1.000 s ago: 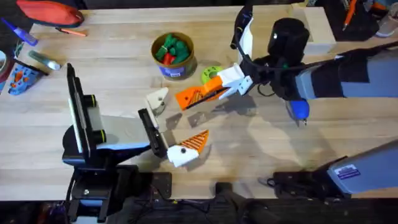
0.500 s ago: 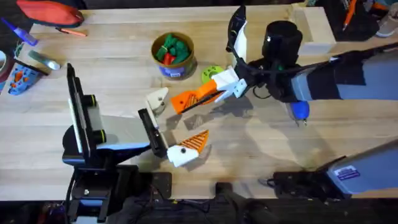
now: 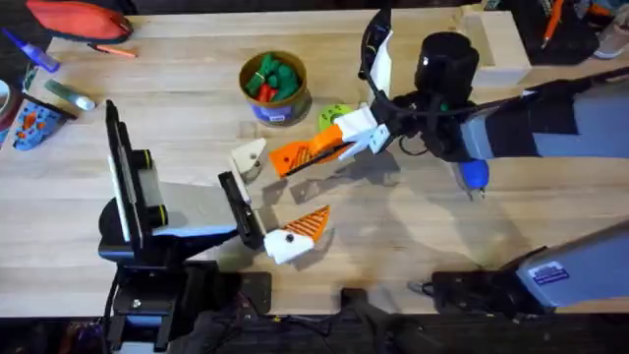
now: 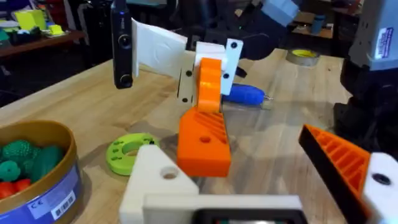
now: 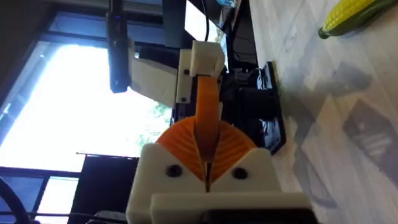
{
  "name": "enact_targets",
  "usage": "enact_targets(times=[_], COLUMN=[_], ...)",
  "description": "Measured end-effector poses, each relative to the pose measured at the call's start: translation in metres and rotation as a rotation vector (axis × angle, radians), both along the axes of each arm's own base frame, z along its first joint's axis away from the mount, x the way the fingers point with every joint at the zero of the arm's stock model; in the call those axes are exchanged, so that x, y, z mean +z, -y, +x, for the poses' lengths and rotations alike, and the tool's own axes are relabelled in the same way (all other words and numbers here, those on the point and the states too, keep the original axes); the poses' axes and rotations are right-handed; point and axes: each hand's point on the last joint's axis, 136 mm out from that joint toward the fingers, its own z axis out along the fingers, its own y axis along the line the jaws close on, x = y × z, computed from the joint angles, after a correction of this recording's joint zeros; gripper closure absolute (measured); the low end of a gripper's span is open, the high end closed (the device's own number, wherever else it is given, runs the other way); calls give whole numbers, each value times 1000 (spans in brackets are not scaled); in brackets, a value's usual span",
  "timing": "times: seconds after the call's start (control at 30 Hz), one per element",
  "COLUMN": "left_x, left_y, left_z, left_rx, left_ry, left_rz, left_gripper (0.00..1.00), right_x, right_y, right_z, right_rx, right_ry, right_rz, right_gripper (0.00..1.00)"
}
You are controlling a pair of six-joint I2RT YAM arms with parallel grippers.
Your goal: Pick up the gripper from the table and insert it into the empty holder that is missing its gripper. Then pick up a screw, insert it into the mounting hole, and use the screwdriver to tighten it. Finally, clean up the table by picking up the vegetable and placing it into the bucket.
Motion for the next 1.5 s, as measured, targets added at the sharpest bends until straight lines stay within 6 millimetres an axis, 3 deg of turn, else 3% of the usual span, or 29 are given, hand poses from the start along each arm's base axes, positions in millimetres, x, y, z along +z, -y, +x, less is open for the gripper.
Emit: enact_targets(times=[1.5], left_x=[0], left_y=[0], left_z=[0], left_rx=[1], left_ry=[0], left_rz=[0], left_gripper=[15], right_x=[4], right_y=[-10], right_z=[0], right_rx=[0], right_ry=[5], right_rz=[-5], right_gripper=[992])
